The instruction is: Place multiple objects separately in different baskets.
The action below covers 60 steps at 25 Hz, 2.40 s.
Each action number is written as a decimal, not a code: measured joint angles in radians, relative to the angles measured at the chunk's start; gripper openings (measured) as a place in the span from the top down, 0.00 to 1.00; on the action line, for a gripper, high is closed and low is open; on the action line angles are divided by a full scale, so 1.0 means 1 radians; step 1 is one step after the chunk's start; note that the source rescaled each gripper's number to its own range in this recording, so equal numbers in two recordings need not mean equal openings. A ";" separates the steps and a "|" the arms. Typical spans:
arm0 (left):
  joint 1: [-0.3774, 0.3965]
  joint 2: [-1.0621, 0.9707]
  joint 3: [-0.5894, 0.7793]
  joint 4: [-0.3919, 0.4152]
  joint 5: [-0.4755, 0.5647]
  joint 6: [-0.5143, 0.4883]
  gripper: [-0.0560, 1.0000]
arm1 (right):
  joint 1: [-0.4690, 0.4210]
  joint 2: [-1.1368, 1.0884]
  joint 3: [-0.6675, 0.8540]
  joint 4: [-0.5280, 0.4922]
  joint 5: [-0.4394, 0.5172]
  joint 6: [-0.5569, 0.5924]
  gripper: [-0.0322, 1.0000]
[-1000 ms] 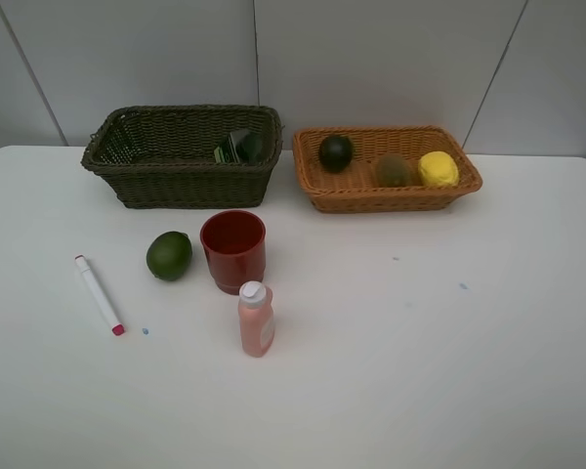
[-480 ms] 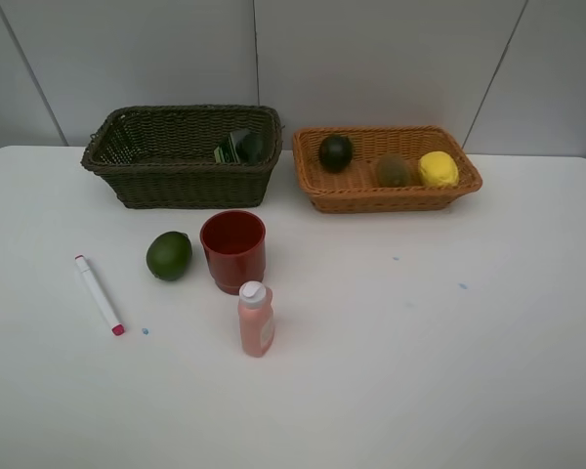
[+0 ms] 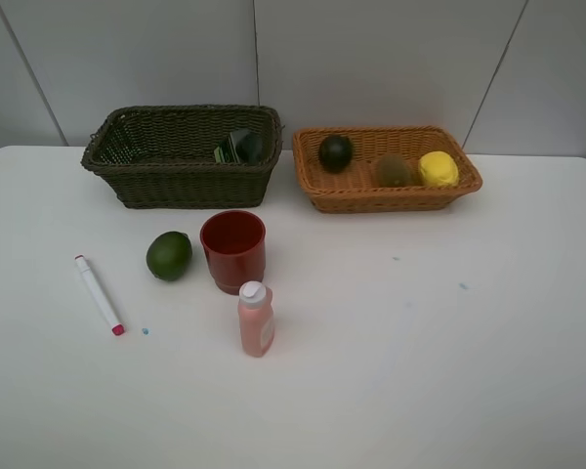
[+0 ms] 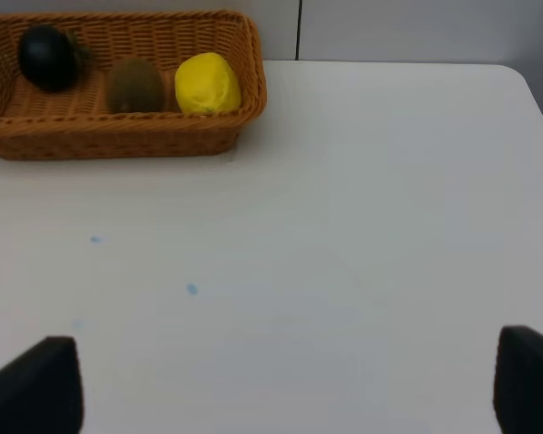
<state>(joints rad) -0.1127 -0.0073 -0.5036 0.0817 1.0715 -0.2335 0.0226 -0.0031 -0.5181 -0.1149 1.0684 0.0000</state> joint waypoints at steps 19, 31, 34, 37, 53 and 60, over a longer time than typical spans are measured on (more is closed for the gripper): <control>0.000 0.000 0.000 0.000 0.000 0.000 0.00 | 0.000 0.000 0.000 0.000 0.000 0.000 0.01; 0.000 0.000 0.000 0.000 0.000 0.000 0.00 | 0.000 0.000 0.000 0.000 0.000 0.000 0.01; 0.000 0.004 -0.011 0.000 -0.003 0.000 0.00 | 0.000 0.000 0.000 0.000 0.000 0.000 0.01; 0.000 0.102 -0.078 0.001 -0.003 0.000 0.00 | 0.000 0.000 0.000 0.000 0.000 0.000 0.01; 0.000 0.873 -0.366 0.043 0.006 -0.223 0.00 | 0.000 0.000 0.000 0.000 0.000 0.000 0.01; 0.000 1.047 -0.365 0.042 -0.022 -0.514 0.00 | 0.000 0.000 0.000 0.000 -0.001 0.000 0.01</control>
<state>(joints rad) -0.1127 1.0395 -0.8682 0.1234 1.0491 -0.7476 0.0226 -0.0031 -0.5181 -0.1149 1.0676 0.0000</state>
